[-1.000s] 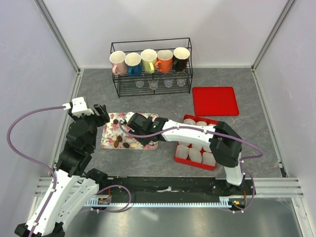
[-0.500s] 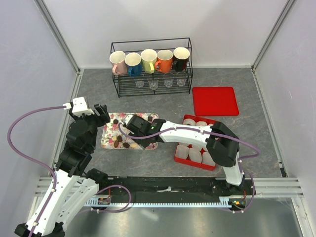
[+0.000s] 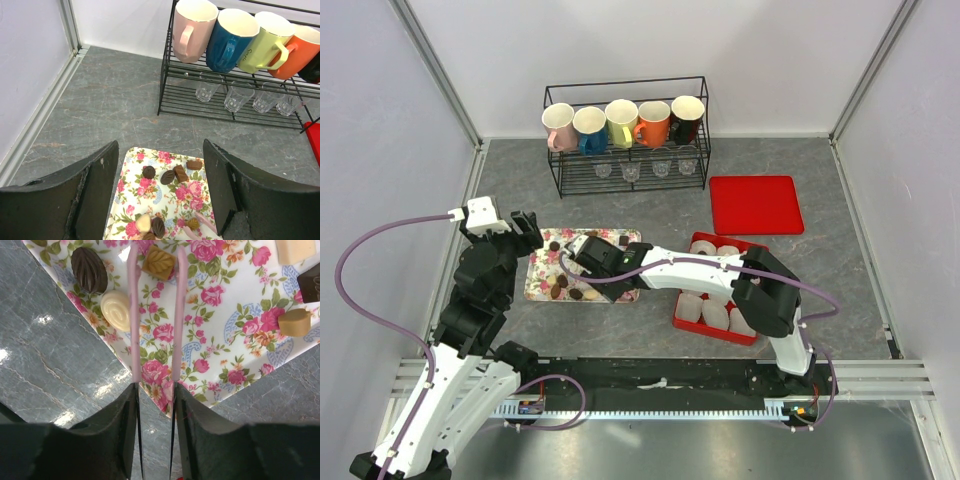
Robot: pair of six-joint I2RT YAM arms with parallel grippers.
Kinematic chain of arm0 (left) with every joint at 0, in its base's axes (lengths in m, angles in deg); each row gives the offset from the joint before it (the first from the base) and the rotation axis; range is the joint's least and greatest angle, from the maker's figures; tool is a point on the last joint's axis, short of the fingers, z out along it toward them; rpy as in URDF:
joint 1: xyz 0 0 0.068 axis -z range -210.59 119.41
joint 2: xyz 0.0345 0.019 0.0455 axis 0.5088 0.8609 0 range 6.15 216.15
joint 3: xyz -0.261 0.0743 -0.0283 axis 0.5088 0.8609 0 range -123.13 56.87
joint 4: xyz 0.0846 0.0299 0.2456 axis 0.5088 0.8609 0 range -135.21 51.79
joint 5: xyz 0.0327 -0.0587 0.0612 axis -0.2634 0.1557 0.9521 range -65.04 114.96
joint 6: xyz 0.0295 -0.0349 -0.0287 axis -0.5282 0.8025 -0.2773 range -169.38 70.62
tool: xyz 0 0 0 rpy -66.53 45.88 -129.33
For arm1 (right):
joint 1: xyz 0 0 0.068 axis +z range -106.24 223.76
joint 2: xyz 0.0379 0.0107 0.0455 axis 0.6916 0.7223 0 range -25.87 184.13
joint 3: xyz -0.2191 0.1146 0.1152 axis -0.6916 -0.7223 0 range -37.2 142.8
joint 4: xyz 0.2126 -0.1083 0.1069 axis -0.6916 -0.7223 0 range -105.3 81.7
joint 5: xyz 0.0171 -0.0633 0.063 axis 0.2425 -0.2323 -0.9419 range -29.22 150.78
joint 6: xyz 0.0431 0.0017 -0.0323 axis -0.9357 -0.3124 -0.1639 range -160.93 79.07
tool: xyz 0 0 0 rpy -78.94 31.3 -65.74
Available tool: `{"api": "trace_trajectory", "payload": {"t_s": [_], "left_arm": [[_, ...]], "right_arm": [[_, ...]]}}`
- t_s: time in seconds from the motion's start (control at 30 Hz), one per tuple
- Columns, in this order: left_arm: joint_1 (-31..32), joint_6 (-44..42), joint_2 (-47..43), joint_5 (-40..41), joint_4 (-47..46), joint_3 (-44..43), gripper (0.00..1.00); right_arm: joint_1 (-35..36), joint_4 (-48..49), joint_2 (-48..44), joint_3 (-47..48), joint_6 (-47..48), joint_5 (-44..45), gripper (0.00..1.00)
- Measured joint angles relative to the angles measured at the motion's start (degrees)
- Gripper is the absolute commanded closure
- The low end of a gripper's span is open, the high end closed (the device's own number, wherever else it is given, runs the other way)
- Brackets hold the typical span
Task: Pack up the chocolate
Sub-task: Adjust the fake chocolate on the plate.
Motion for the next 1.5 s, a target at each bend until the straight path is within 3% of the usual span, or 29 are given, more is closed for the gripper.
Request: {"api": "trace_trajectory", "payload": {"t_s": [0.33,0.7,0.83,1.0,1.5], "left_arm": [[0.0,0.0,0.0,-0.1,0.0,0.0,0.25],[0.0,0.0,0.0,-0.1,0.0,0.0,0.26],[0.0,0.0,0.0,-0.1,0.0,0.0,0.26],[0.0,0.0,0.0,-0.1,0.0,0.0,0.26],[0.0,0.0,0.2,-0.2,0.0,0.0,0.26]], "right_arm": [[0.0,-0.1,0.4,0.1,0.0,1.5,0.84],[0.0,-0.9,-6.3,-1.1,-0.2,5.0,0.90],[0.0,-0.9,-10.4,-2.1,-0.6,5.9,0.87],[0.0,-1.2,-12.3,-3.8,-1.6,6.8,0.75],[-2.9,-6.3,-14.2,-13.2,-5.2,7.0,0.67]]}}
